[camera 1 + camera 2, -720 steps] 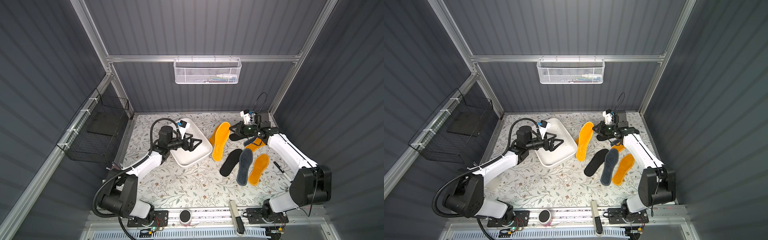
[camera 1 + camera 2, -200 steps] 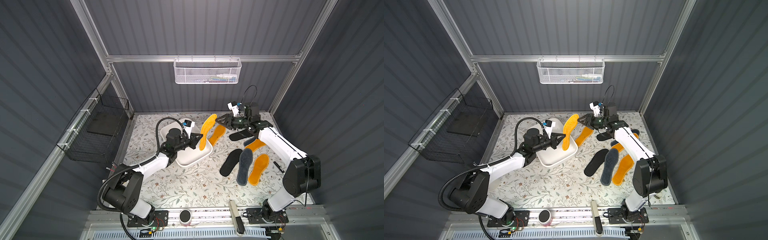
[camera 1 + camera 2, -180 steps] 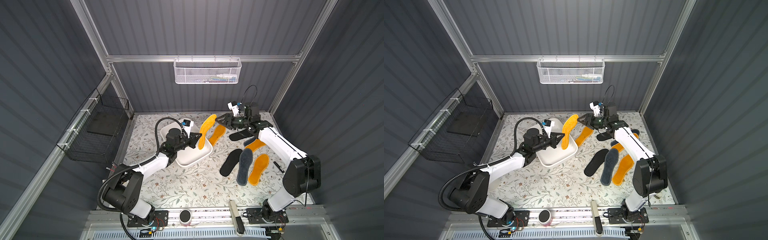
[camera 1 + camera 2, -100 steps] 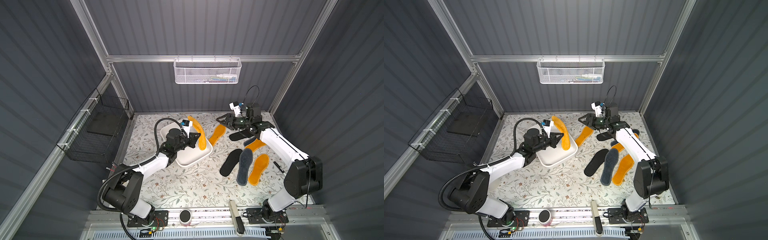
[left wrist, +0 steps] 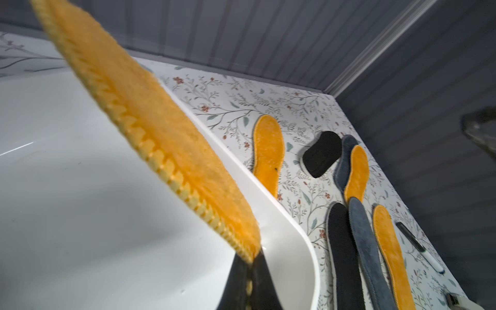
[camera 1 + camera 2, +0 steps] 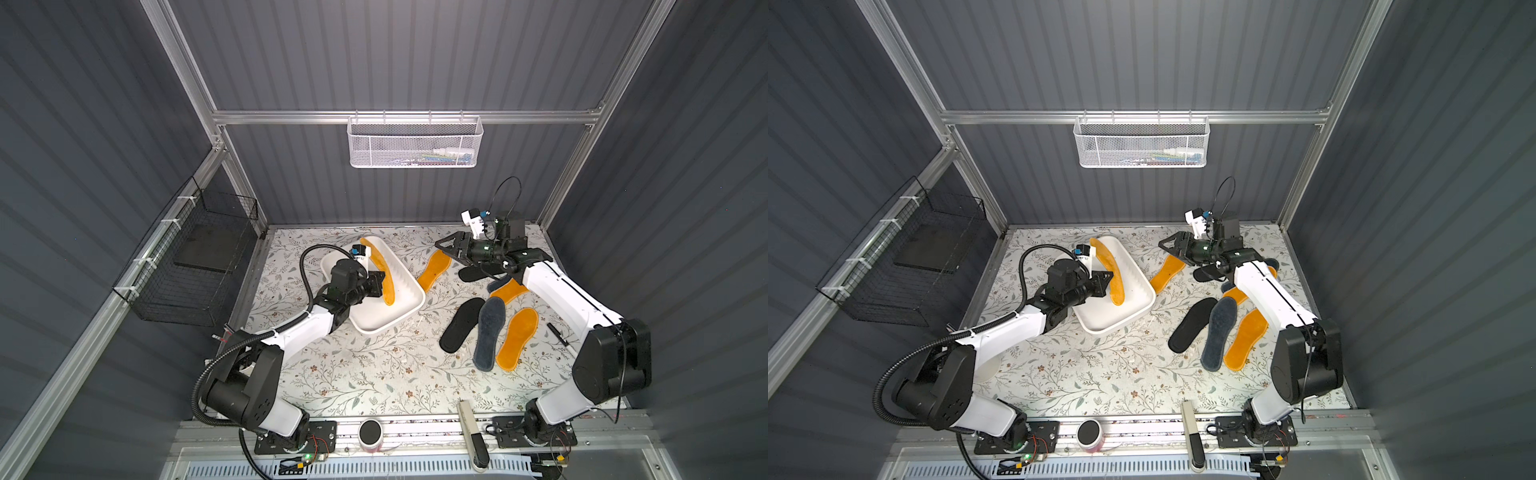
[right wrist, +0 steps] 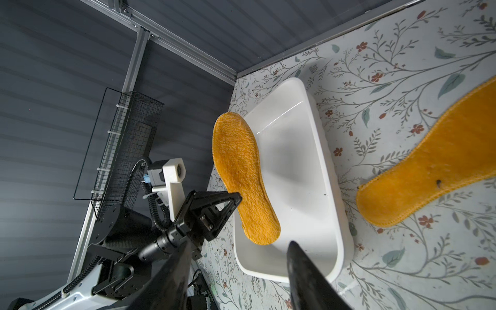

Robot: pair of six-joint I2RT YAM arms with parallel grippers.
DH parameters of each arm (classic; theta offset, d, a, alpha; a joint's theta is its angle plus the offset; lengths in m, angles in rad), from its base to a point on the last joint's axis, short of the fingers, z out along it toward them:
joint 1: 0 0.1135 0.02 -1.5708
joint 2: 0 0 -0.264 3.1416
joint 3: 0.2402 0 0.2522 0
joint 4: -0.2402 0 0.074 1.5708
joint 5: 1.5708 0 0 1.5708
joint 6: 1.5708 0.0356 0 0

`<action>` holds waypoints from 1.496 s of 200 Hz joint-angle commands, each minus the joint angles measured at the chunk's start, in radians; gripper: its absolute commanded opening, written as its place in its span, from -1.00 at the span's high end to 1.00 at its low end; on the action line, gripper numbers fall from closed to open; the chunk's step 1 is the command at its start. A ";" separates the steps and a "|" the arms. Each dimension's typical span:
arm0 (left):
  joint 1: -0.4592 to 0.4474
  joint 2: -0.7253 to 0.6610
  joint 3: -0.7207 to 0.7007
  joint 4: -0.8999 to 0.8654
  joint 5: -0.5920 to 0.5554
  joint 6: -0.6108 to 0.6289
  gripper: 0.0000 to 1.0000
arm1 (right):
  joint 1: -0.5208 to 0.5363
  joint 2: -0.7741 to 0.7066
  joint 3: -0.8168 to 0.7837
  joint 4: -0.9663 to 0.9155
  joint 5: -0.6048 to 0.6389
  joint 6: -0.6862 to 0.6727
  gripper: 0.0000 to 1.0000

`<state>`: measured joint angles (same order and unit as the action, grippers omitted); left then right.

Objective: Put the insoles into the storage box
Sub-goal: Place the insole in the storage box.

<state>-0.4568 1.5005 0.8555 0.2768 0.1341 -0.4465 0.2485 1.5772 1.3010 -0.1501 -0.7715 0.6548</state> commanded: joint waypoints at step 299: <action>0.110 0.268 0.259 -0.558 -0.054 -0.268 0.99 | -0.003 -0.085 -0.189 0.110 -0.084 0.036 -0.18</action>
<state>-0.3580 1.7641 1.1099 -0.2276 0.0990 -0.7044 0.2485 1.5116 1.1282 -0.0654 -0.8425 0.6823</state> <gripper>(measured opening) 0.056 0.589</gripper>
